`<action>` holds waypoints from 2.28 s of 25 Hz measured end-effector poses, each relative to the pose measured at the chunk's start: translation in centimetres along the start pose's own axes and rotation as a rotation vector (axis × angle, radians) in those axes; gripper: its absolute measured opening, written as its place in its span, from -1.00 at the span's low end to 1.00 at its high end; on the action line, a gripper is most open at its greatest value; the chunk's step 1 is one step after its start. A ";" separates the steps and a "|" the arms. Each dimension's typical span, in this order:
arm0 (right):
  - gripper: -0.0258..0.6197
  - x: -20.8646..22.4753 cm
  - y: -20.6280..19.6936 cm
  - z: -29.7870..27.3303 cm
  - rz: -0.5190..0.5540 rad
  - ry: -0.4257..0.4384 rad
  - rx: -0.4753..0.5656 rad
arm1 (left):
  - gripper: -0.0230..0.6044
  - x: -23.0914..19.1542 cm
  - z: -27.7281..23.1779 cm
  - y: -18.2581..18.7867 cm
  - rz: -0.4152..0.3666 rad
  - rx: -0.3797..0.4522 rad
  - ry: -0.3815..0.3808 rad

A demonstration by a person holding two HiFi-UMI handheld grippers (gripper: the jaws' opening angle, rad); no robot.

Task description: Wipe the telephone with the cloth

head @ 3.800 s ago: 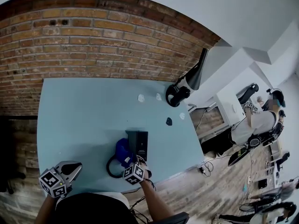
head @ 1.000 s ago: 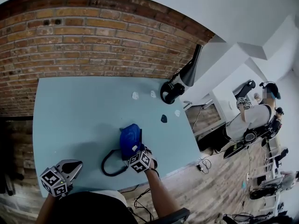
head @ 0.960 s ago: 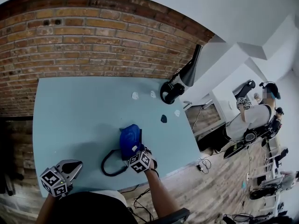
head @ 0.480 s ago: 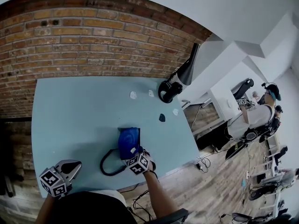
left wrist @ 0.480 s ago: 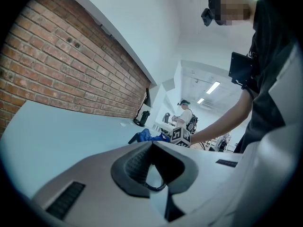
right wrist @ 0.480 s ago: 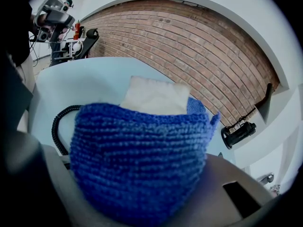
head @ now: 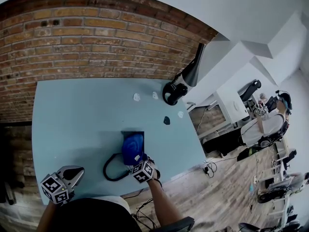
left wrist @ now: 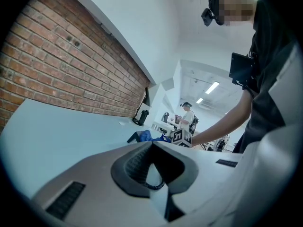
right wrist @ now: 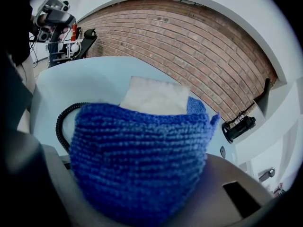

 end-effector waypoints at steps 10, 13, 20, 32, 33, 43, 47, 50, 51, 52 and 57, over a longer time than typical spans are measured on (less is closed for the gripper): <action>-0.70 -1.2 -1.2 0.6 -0.025 0.015 -0.015 | -0.84 0.2 0.2 0.0 0.003 -0.005 -0.008; -0.70 -1.6 -1.6 0.8 -0.052 0.013 -0.020 | -0.84 0.1 0.3 -0.1 0.007 -0.003 -0.008; -0.70 -2.3 -2.8 1.3 -0.189 0.022 -0.019 | -0.84 -0.1 0.4 -0.1 0.012 0.004 -0.005; -0.62 7.5 -2.9 6.4 -0.290 -0.106 0.040 | -0.84 -1.8 1.7 -0.2 0.037 0.033 0.040; -0.62 9.5 -2.0 6.8 -0.219 -0.203 0.041 | -0.84 -1.8 1.7 -0.2 0.037 0.031 0.040; -0.62 9.3 5.0 -1.2 0.460 -0.254 -0.138 | -0.84 -2.0 2.1 0.0 0.042 0.030 0.057; -0.70 7.1 5.0 -2.6 0.524 -0.243 -0.203 | -0.84 -2.5 3.2 0.4 0.052 0.039 0.085; -0.70 6.6 4.7 -2.5 0.491 -0.189 -0.196 | -0.84 -3.0 4.0 0.0 0.060 0.040 0.099; -0.70 6.4 4.7 -2.5 0.484 -0.177 -0.191 | -0.84 -3.2 4.1 -0.2 0.065 0.042 0.105; -0.70 6.3 4.6 -2.5 0.478 -0.172 -0.189 | -0.84 -3.4 4.2 -0.2 0.070 0.046 0.110; -0.71 5.8 3.9 -2.3 0.418 -0.180 -0.182 | -0.84 -3.7 4.1 0.8 0.061 0.043 0.105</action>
Point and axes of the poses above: the fingertips, and each gripper's own axes: z backward along the fingers, x to its right, y out of its top, the point moved 6 cm from there along z, backward along the fingers, and after that the axes turned 3 degrees about -y, right-handed, at the moved point
